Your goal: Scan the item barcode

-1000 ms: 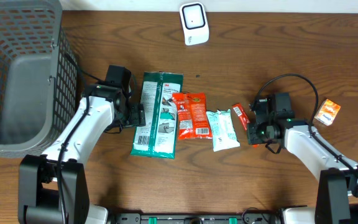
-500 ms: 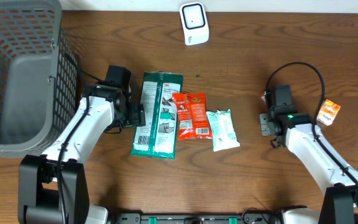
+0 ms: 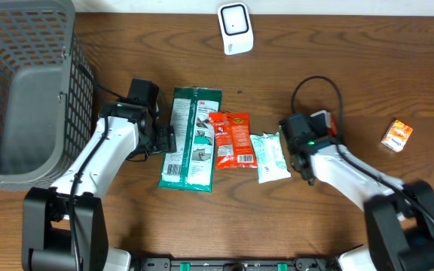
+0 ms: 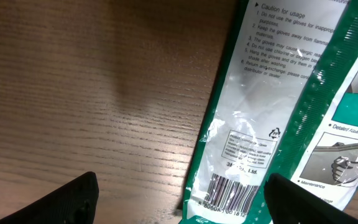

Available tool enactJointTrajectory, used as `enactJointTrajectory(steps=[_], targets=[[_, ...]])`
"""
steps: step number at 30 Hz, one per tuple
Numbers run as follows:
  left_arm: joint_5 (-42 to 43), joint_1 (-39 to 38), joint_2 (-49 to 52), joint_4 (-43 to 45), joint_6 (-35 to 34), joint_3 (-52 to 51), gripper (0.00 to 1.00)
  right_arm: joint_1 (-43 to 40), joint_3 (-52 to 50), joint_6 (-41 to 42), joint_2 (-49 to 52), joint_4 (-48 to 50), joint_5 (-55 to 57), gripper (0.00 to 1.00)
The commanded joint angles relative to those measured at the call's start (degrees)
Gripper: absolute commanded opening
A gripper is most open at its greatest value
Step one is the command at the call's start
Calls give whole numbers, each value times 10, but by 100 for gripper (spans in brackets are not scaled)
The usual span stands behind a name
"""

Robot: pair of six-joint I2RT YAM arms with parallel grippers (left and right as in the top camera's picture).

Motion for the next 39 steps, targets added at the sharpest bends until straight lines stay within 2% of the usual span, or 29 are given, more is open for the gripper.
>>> enactJointTrajectory(steps=[1, 5, 10, 17, 27, 35, 39], targets=[[-5, 0, -1, -2, -1, 2, 86, 16, 7, 11, 39, 10, 83, 1], [-5, 0, -1, -2, -2, 2, 86, 28, 7, 7, 70, 22, 64, 1], [-5, 0, -1, -2, -2, 2, 86, 38, 7, 7, 71, 28, -37, 1], [-5, 0, -1, -2, -2, 2, 86, 43, 7, 7, 71, 30, -59, 1], [-5, 0, -1, -2, -1, 2, 86, 46, 7, 7, 71, 57, -170, 1], [-5, 0, -1, -2, -1, 2, 86, 47, 15, 9, 68, 57, -195, 24], [-5, 0, -1, -2, -2, 2, 86, 45, 34, 10, 43, 54, -281, 31]])
